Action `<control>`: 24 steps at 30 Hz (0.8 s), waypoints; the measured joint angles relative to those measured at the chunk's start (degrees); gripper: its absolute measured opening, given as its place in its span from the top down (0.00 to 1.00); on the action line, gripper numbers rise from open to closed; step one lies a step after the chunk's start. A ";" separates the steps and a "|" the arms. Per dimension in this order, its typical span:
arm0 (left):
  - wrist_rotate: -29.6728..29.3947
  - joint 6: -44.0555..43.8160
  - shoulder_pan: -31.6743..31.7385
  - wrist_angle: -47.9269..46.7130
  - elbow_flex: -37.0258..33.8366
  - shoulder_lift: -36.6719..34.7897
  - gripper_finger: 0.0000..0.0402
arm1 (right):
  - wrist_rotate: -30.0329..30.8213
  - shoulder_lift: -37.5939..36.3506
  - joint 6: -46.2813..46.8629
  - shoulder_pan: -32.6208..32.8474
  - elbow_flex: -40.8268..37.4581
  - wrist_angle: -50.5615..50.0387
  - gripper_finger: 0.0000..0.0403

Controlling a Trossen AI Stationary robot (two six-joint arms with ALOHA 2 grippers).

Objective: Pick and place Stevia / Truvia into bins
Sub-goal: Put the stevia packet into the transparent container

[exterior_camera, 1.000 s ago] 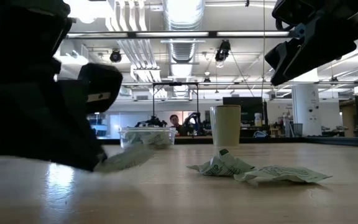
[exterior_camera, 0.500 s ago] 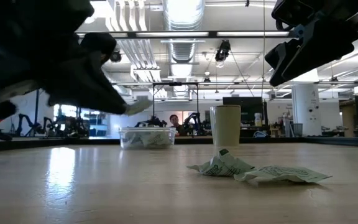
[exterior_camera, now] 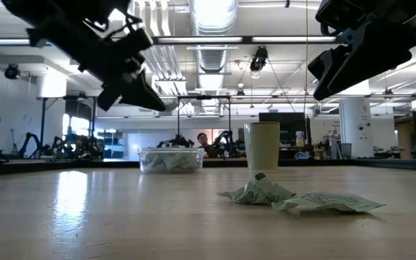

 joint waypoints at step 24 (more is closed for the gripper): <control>18.25 -2.09 23.40 -0.69 -0.07 7.43 1.00 | -0.07 -0.02 -1.07 0.00 -0.13 0.02 0.68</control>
